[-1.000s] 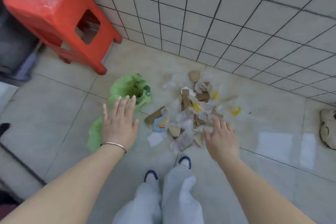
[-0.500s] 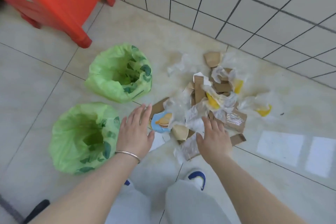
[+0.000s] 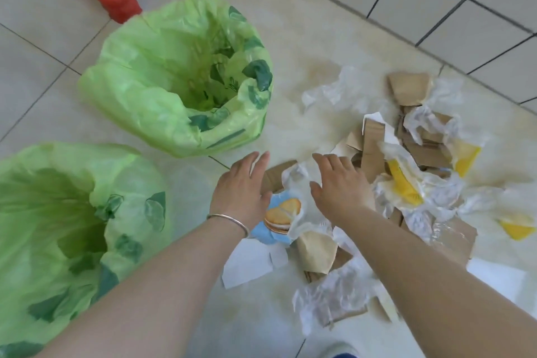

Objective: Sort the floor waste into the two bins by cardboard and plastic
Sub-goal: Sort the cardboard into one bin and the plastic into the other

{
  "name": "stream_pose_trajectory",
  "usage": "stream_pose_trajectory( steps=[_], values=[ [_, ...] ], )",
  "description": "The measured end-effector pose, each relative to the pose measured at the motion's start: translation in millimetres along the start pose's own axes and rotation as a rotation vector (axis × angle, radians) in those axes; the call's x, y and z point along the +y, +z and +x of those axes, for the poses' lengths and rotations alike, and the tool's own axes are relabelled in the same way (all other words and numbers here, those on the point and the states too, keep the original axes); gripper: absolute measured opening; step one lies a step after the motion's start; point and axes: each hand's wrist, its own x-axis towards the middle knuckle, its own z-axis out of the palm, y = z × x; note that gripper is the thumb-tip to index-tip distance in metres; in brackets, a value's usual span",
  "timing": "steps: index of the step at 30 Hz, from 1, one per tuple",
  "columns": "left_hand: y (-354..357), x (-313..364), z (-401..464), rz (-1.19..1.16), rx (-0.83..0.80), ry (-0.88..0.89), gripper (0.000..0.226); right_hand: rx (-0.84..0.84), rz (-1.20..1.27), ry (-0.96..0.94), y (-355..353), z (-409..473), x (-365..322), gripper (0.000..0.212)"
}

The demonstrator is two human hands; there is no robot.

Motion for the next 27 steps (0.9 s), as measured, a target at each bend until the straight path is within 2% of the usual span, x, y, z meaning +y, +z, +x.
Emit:
stream_pose_trajectory(
  steps=[6, 11, 15, 20, 27],
  values=[
    [42.6, -17.8, 22.2, -0.023, -0.142, -0.036, 0.073, -0.020, -0.060, -0.147, 32.2, 22.5, -2.6, 0.049],
    [70.2, -23.2, 20.8, 0.058, -0.215, -0.035, 0.073, -0.033, -0.068, -0.114, 63.2, 19.3, -10.4, 0.050],
    [85.1, -20.6, 20.7, 0.060, -0.203, -0.042, 0.072, -0.061, -0.081, -0.079, 84.4, 13.6, -13.3, 0.049],
    [93.6, -12.1, 24.5, 0.123, -0.177, -0.026, 0.057, -0.006, -0.103, 0.013, 101.6, 9.6, -3.9, 0.043],
    [97.7, -12.6, 26.9, -0.023, -0.113, -0.123, 0.044, 0.071, -0.139, 0.143, 100.6, -0.7, 29.6, 0.043]
  ],
)
